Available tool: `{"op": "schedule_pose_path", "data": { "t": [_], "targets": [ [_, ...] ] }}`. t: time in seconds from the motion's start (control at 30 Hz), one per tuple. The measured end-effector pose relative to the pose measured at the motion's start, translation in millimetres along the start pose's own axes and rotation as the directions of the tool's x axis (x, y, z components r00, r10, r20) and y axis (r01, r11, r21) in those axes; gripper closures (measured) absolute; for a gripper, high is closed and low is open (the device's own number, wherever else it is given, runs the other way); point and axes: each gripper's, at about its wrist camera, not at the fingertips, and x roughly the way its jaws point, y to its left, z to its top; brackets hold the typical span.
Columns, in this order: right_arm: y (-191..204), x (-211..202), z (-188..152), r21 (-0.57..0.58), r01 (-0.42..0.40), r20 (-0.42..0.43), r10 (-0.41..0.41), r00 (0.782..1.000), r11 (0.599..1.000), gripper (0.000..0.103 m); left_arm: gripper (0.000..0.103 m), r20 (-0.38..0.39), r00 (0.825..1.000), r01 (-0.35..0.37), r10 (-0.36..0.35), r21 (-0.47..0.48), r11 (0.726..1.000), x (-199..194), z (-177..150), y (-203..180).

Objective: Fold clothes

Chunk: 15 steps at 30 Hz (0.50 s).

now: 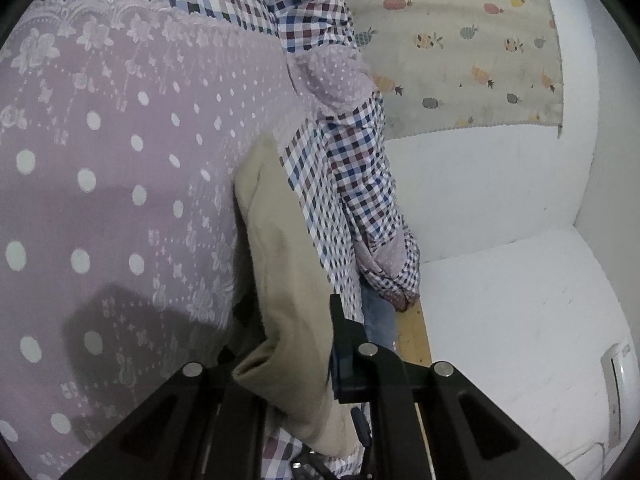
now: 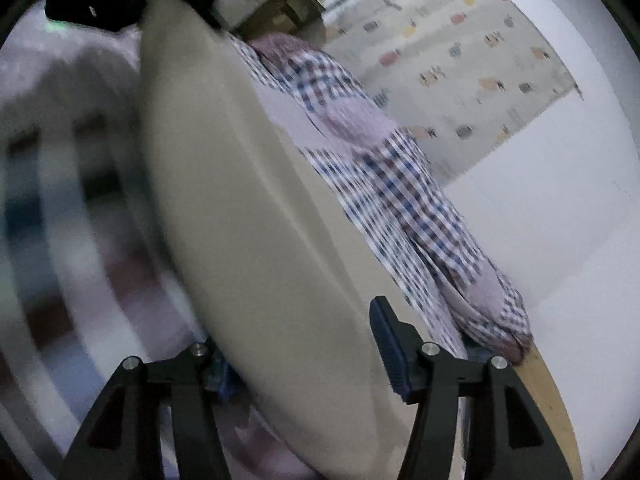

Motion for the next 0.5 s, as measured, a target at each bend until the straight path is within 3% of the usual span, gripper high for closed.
{"op": "schedule_pose_path", "data": {
  "t": [0.27, 0.5],
  "targets": [
    [-60.3, 6.8, -89.9, -0.064, 0.124, -0.158, -0.133, 0.979, 0.990, 0.042, 0.096, 0.008, 1.000, 0.008, -0.008, -0.013, 1.000, 3.9, 7.1, -1.1],
    [-92.0, 3.5, -145.8, -0.162, 0.179, -0.176, -0.207, 0.962, 0.970, 0.042, 0.096, 0.002, 1.000, -0.009, 0.009, -0.005, 1.000, 4.8, 9.0, -0.4]
  ]
}}
